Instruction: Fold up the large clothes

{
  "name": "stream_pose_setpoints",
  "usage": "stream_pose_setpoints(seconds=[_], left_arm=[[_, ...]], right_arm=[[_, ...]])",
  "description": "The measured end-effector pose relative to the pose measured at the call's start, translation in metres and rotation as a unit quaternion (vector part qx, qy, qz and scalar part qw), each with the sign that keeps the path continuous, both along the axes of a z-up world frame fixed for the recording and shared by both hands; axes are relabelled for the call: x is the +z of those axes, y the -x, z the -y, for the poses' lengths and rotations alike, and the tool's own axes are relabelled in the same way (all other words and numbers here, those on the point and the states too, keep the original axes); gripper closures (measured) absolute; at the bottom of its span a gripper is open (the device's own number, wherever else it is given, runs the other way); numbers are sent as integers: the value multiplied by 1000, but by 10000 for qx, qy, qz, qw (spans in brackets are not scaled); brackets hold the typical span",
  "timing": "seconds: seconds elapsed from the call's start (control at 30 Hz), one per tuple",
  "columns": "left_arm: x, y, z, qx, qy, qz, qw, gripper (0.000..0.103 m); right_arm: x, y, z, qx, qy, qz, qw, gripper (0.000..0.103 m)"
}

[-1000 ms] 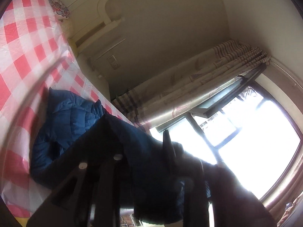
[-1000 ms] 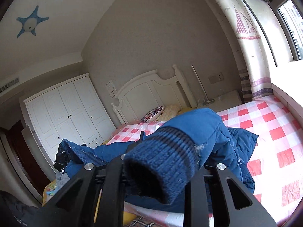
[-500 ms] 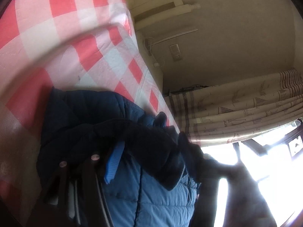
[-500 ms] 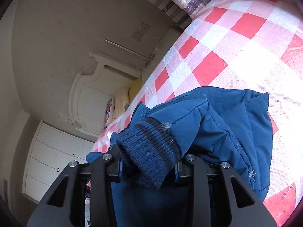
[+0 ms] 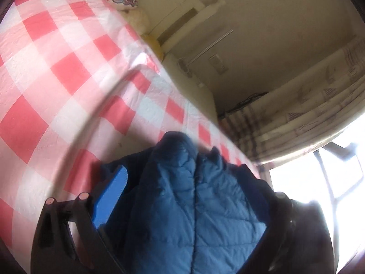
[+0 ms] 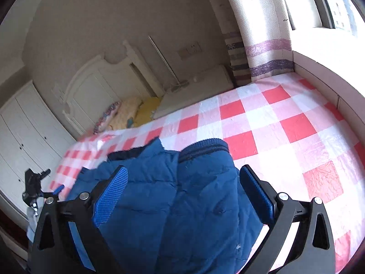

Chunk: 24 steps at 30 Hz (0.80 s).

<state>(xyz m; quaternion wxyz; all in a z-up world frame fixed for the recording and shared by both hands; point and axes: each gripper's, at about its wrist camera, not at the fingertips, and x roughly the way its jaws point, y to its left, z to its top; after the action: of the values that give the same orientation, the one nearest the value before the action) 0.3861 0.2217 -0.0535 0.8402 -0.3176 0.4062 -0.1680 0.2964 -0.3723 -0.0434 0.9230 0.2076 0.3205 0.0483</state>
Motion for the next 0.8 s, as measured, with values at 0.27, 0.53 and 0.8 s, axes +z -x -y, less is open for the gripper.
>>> stream_pose_setpoints(seconds=[0.27,0.53,0.8], left_arm=[[-32,-37,37,-458,-1268,-472,9897,59],[15,-5,60,-277,-1943,393,9798,95],[-12,-33,66,30,-2017,34,9794,94]], right_arm=[[-44,-19,-8,115,449,-753,9961,40],[-10,4,-33,14,1238,-225,9921,85],[-10,-15,-24,-282,1240,-255,9915,87]])
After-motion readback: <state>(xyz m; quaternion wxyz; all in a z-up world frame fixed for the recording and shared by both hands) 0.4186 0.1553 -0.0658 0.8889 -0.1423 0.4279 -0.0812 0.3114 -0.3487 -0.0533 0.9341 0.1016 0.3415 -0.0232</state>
